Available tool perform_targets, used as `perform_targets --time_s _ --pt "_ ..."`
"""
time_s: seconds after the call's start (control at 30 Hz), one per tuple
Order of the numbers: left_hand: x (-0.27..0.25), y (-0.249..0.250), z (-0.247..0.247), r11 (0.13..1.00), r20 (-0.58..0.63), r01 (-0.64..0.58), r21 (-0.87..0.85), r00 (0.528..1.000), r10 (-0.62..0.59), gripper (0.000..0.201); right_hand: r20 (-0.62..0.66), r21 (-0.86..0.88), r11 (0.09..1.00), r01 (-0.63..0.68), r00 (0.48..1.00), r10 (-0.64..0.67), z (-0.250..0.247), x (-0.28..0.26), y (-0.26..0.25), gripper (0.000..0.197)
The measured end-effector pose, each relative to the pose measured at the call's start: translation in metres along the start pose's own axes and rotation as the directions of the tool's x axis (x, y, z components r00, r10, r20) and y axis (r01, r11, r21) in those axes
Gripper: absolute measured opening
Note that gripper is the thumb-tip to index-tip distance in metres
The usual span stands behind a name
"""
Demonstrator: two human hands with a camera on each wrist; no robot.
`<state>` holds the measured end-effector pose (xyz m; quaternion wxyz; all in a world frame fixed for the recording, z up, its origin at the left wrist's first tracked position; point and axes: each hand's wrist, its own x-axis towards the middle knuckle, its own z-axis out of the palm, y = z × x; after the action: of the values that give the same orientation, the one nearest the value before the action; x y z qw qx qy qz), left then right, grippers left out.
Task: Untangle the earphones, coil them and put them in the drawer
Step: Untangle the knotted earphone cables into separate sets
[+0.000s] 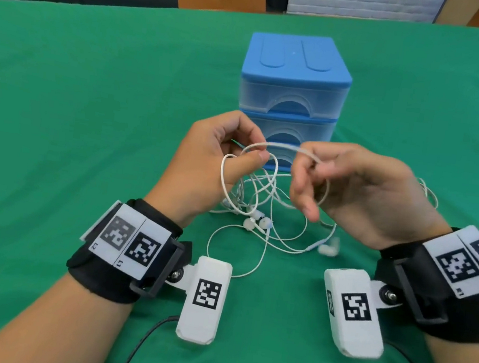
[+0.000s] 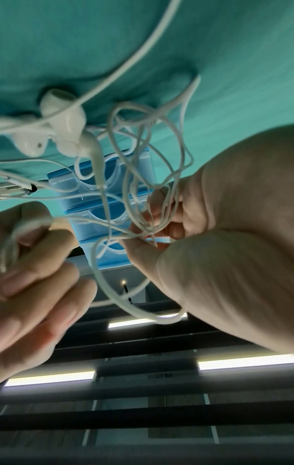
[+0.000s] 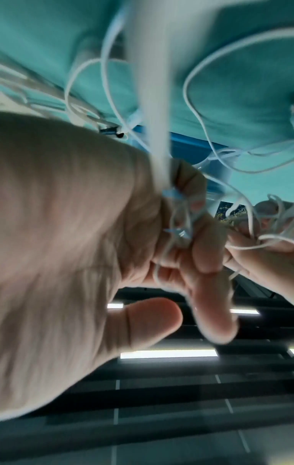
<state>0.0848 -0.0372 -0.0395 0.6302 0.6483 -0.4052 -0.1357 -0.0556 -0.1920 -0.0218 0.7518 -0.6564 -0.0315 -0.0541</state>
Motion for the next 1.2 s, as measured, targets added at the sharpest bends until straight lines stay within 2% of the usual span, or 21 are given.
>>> perform_targets --time_s 0.1,0.13,0.2,0.27,0.37,0.43,0.5,0.6,0.7,0.77,0.87,0.97,1.07,1.2 --pt "-0.001 0.003 0.001 0.999 0.017 -0.024 -0.021 1.0 0.024 0.015 -0.13 -0.094 0.993 -0.07 0.99 0.058 0.004 0.005 0.004 0.046" --pt "-0.001 0.004 0.002 0.999 0.024 -0.026 -0.029 0.999 0.027 0.015 -0.195 -0.128 0.988 -0.084 0.979 0.058 0.005 0.007 0.006 0.048" --pt "-0.002 0.004 0.003 0.999 0.032 -0.026 -0.035 0.999 0.027 0.015 -0.288 -0.207 0.972 -0.11 0.956 0.047 0.004 0.009 0.009 0.039" --pt "-0.003 0.004 0.004 0.999 0.041 -0.024 -0.033 0.999 0.026 0.014 -0.291 -0.305 0.941 -0.145 0.955 0.053 0.002 0.008 0.011 0.031" --pt "-0.003 0.004 0.007 0.999 0.07 -0.028 -0.031 0.997 0.03 0.014 -0.217 -0.367 0.914 -0.172 0.971 0.096 0.001 0.005 0.014 0.037" --pt "-0.003 0.004 0.007 1.0 0.081 -0.02 -0.018 0.997 0.021 0.014 -0.26 -0.375 0.921 -0.109 0.966 0.009 0.004 0.006 0.013 0.024" --pt "-0.003 0.002 0.007 1.0 0.075 0.002 0.005 0.997 -0.002 0.014 -0.397 -0.384 0.922 -0.046 0.91 -0.12 0.003 0.01 0.012 0.009" --pt "-0.002 -0.001 0.006 0.999 0.049 0.049 0.008 0.998 -0.049 0.013 -0.551 -0.352 0.935 0.028 0.802 -0.231 -0.004 0.012 0.011 0.019" --pt "0.0 -0.002 0.005 0.998 0.032 0.059 0.018 0.998 -0.06 0.01 -0.598 -0.318 0.939 0.133 0.74 -0.308 -0.009 0.011 0.008 0.017" --pt "0.0 -0.002 0.004 0.998 0.031 0.058 0.014 0.998 -0.058 0.006 -0.621 -0.237 0.946 0.22 0.715 -0.321 -0.009 0.011 0.006 0.015" --pt "0.0 -0.002 0.005 0.997 0.02 0.078 0.025 0.997 -0.079 0.008 -0.639 -0.159 0.947 0.278 0.703 -0.313 -0.006 0.011 0.005 0.014" --pt "-0.001 0.001 0.006 0.995 0.028 0.1 0.023 0.995 -0.101 0.015 -0.641 -0.235 0.938 0.255 0.684 -0.347 -0.008 0.011 0.006 0.016" --pt "-0.002 0.005 0.006 0.991 0.094 0.136 -0.016 0.987 -0.134 0.034 -0.65 -0.288 0.932 0.221 0.67 -0.36 -0.011 0.011 0.007 0.016" --pt "-0.002 0.007 0.008 0.983 0.125 0.18 -0.024 0.976 -0.176 0.044 -0.582 -0.342 0.932 0.117 0.753 -0.308 -0.01 0.011 0.011 0.014"
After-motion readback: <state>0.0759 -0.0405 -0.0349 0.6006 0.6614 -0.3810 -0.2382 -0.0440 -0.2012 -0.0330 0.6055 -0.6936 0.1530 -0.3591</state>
